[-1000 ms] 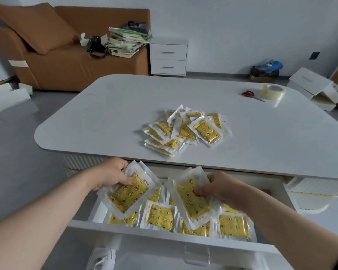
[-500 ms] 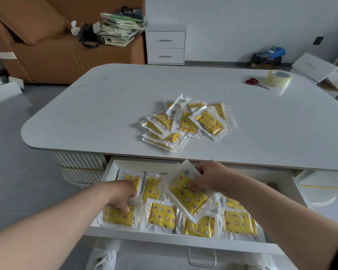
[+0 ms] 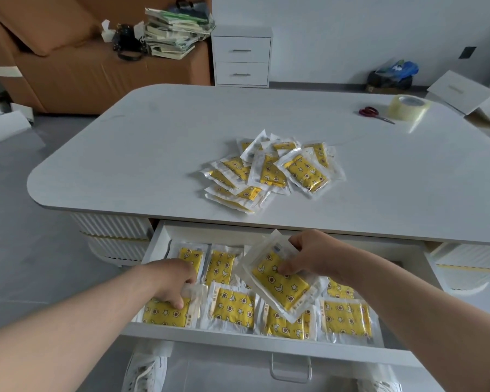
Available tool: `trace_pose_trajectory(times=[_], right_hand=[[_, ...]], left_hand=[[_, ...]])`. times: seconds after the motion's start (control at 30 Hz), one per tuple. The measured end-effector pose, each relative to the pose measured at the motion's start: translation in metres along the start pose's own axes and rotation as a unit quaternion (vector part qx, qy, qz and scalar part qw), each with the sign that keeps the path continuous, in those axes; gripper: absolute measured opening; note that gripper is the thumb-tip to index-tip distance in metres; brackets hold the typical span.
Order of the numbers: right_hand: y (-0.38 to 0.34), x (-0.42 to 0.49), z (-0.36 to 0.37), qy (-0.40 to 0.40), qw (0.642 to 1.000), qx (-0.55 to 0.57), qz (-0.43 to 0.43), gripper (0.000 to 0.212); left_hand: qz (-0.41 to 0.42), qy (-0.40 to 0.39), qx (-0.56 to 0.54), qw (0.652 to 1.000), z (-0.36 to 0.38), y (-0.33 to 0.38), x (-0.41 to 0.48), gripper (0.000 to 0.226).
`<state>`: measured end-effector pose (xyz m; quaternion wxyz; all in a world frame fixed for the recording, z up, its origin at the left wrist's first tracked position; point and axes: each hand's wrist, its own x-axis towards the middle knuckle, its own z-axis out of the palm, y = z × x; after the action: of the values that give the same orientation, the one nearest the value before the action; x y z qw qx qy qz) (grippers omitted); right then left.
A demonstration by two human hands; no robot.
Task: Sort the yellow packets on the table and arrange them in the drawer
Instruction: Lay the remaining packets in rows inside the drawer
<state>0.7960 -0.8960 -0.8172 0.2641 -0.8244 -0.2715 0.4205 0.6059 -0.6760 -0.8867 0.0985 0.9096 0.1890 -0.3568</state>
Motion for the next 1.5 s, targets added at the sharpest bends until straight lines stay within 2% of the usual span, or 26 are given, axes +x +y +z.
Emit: trace_pose_trajectory(times=[0.07,0.17,0.4,0.53,0.67,0.77,0.87,0.93,1.17,1.27,1.4,1.5], right_hand=[[0.000,0.001,0.001,-0.004,1.000,-0.006,0.001,0.024],[0.001,0.003,-0.002,-0.008,1.000,-0.006,0.006,0.025],[-0.003,0.003,-0.021,0.002,1.000,0.017,0.008,0.030],[-0.001,0.002,-0.023,-0.019,1.000,0.017,0.002,0.029],[0.002,0.004,-0.020,-0.028,1.000,0.001,0.001,0.028],[0.004,0.010,-0.010,-0.033,0.999,-0.035,0.000,0.026],[0.004,0.021,0.014,-0.058,0.992,-0.111,-0.009,0.027],[0.001,0.031,0.034,-0.063,0.983,-0.169,-0.024,0.026],[-0.007,0.064,0.092,-0.140,0.957,-0.244,-0.072,0.017],[-0.007,0.067,0.099,-0.147,0.953,-0.253,-0.081,0.028],[-0.010,0.069,0.106,-0.138,0.948,-0.273,-0.089,0.032],[-0.009,0.068,0.108,-0.115,0.930,-0.328,-0.119,0.049]], left_hand=[[-0.002,0.006,-0.023,1.000,0.000,-0.001,-0.003,0.043],[0.013,0.019,-0.037,0.999,0.002,-0.004,-0.001,0.049],[0.016,0.010,-0.044,0.999,0.009,-0.009,0.004,0.041],[0.004,0.005,-0.016,1.000,0.009,-0.007,0.006,0.027],[-0.002,-0.008,-0.012,1.000,0.007,-0.005,0.001,0.033],[0.002,-0.003,-0.006,1.000,0.007,-0.006,0.000,0.039],[0.000,0.020,-0.046,0.999,0.009,-0.009,0.001,0.052],[0.002,0.035,-0.076,0.996,0.010,-0.014,0.002,0.050],[0.005,0.065,-0.079,0.995,0.013,-0.022,0.005,0.045],[0.010,0.073,-0.080,0.994,0.014,-0.023,0.006,0.043],[0.011,0.079,-0.088,0.993,0.017,-0.025,0.007,0.043],[0.014,0.085,-0.095,0.992,0.016,-0.026,0.005,0.042]])
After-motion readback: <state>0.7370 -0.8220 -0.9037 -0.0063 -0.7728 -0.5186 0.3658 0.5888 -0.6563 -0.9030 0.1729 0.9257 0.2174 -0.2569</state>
